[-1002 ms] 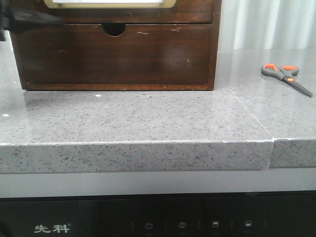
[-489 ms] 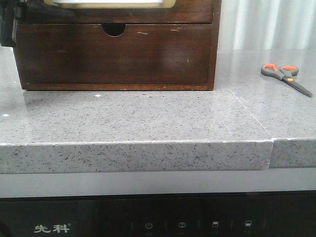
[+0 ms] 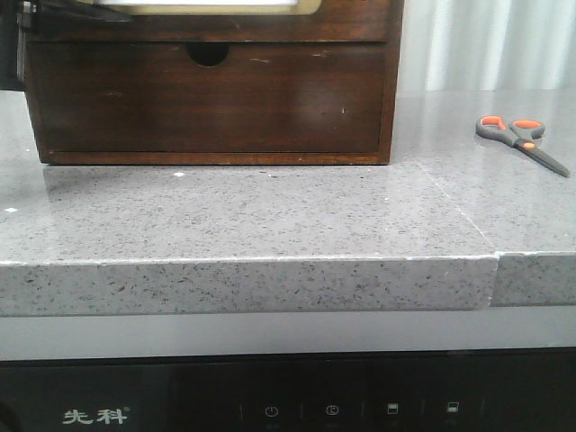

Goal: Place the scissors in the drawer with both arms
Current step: 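Grasp the white drawer handle with the left gripper and pull the drawer open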

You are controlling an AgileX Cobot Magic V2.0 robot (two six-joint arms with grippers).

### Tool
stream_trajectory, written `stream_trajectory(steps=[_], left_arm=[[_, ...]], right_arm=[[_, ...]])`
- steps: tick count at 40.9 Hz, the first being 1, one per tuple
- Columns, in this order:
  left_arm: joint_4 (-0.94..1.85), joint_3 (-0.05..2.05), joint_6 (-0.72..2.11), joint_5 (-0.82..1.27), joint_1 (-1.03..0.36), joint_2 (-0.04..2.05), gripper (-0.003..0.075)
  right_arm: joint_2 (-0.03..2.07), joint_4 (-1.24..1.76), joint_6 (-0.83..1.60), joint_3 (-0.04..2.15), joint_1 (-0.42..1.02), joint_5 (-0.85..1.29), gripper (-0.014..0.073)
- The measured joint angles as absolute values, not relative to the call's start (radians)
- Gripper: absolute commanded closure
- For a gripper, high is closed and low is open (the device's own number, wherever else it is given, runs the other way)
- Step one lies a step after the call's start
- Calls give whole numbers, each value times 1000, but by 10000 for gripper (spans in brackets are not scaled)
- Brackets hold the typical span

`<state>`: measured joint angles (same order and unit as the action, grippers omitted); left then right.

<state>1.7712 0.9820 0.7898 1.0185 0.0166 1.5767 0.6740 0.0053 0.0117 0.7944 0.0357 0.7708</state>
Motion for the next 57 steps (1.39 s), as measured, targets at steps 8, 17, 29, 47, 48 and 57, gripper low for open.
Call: stream_trajectory(steps=[8,17,29,47,48,57], left_arm=[[1779,859,836,1041,27,1471,575],[1784,674,870,1043,29,1277,575],[1784,501,871,1016,29,1016,517],[1694,494,929,1012,29,935,217],[1681,494,929,1012,29,935,217],[1549,494,894,1014,29,929,217]], right_arm=[[674,5,12,794,36,771,66],[674,5,12,794,36,773,66],[674,5,12,794,36,773,66],[674,17,12,794,36,773,66],[674,17,12,794,36,773,66],[674,17,12,794,36,773,66]])
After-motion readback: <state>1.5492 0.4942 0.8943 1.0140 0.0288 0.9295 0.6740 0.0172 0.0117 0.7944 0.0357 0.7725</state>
